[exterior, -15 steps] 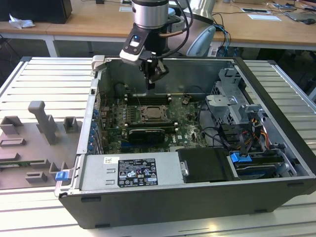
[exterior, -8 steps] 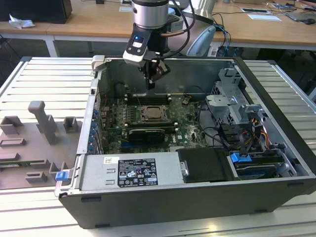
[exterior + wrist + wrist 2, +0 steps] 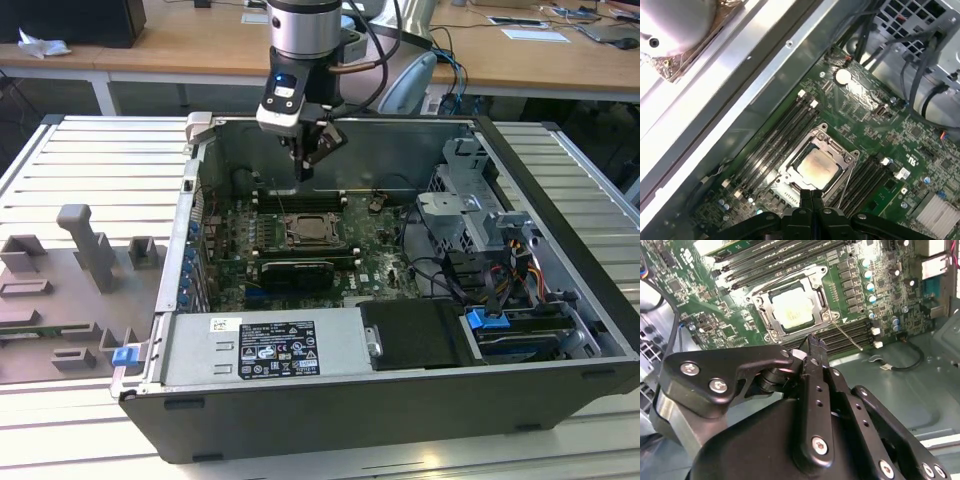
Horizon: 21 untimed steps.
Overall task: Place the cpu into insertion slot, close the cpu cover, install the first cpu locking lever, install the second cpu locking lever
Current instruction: 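Install the first cpu locking lever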
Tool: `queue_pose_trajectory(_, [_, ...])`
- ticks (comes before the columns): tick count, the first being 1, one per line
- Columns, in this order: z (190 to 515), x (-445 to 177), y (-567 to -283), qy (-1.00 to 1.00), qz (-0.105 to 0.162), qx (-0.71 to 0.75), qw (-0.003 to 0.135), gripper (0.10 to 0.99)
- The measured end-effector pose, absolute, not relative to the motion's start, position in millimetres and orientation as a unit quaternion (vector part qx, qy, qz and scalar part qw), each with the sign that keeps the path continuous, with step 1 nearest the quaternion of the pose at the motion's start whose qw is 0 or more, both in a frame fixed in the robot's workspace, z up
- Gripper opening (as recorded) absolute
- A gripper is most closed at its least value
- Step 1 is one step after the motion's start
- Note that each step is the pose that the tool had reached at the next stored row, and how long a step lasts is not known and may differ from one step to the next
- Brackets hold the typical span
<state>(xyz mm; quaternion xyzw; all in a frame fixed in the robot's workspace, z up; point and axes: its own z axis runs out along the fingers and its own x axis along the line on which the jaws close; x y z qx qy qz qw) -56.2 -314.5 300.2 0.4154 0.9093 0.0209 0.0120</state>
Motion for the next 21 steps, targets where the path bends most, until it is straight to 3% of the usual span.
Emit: queue_pose_trajectory(21, [300.2, -56.2, -314.5, 0.954, 0.022, 0.299, 0.009, 0.106])
